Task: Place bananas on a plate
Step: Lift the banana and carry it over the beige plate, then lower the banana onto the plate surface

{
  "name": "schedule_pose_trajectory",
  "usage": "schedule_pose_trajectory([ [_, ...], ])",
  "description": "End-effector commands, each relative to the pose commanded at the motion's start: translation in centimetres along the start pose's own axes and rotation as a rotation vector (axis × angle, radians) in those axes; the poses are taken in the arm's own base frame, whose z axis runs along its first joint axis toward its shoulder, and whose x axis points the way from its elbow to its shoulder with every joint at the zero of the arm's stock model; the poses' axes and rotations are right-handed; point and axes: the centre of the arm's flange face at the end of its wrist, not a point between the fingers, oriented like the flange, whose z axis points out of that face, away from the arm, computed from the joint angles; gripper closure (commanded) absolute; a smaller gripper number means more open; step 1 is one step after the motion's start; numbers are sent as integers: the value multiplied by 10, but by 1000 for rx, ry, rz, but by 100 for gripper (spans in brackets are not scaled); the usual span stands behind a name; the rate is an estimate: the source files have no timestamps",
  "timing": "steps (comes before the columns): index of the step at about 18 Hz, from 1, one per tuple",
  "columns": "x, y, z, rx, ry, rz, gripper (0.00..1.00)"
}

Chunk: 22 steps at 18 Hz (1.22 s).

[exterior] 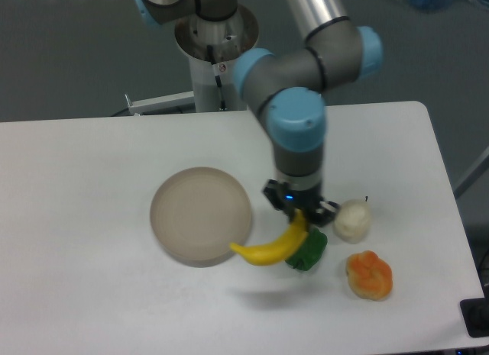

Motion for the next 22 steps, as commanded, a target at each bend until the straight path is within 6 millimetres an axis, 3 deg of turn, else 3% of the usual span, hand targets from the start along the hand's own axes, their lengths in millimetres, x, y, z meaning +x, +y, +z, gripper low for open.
schedule_pose_trajectory([
  [2,25,3,14,-22,29,1,69],
  [5,45,9,22,-32,40,34,69],
  [10,85,-6,37,-61,57,91,69],
  [16,99,4,64,-105,96,83,69],
  [22,97,-4,86,-102,98,38,69],
])
